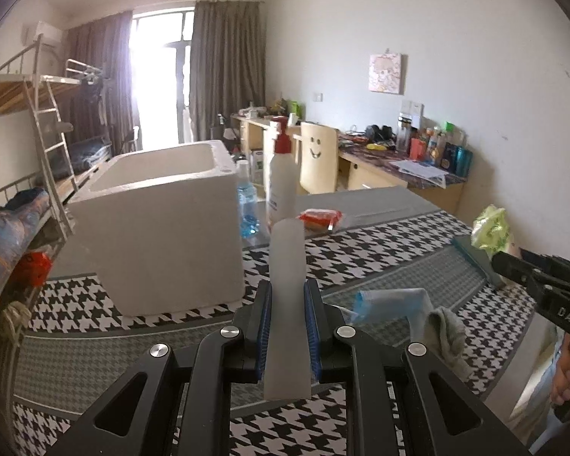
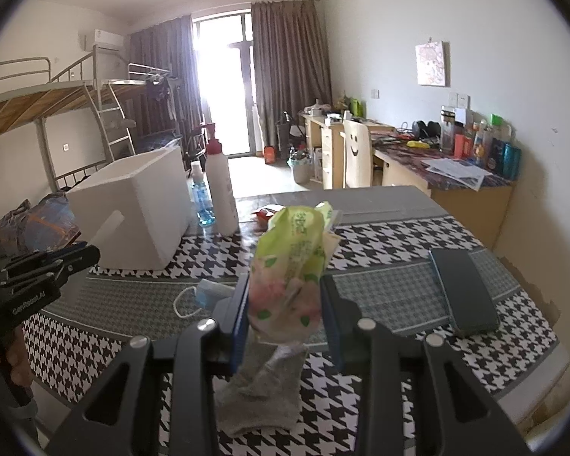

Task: Organize soft objects
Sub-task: 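Lift the white cylinder with the left tool while the right tool lifts the bag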

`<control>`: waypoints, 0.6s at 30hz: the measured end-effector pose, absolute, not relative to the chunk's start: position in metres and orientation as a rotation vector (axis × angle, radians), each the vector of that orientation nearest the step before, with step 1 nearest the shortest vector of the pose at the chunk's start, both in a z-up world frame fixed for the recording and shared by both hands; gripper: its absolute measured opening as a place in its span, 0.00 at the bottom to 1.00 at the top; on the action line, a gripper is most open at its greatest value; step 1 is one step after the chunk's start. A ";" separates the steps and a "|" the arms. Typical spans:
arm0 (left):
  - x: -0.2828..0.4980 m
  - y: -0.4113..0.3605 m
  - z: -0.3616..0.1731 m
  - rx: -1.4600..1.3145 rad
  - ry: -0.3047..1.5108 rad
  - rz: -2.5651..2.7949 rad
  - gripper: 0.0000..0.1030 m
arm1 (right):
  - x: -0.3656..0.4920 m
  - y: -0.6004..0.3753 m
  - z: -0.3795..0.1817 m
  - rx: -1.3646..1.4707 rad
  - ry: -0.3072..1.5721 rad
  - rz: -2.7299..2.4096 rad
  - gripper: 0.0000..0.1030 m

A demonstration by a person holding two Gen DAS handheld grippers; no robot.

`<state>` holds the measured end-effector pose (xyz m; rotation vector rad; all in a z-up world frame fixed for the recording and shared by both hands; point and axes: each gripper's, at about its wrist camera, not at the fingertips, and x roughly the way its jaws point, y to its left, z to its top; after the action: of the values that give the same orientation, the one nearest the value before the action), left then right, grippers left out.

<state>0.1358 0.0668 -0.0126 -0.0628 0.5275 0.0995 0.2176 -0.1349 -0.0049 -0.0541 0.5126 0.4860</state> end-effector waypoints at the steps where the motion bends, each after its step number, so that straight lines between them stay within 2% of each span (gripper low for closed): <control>1: 0.137 0.069 -0.013 -0.064 0.529 0.107 0.18 | 0.219 -0.135 -0.004 -0.054 0.509 0.489 0.39; 18: 0.144 0.084 0.006 -0.035 0.495 0.157 0.18 | 0.235 -0.109 0.013 -0.066 0.473 0.553 0.39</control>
<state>0.1436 0.0840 0.0059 -0.0347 0.4953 0.1569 0.2353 -0.1088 0.0133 -0.0655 0.4727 0.5528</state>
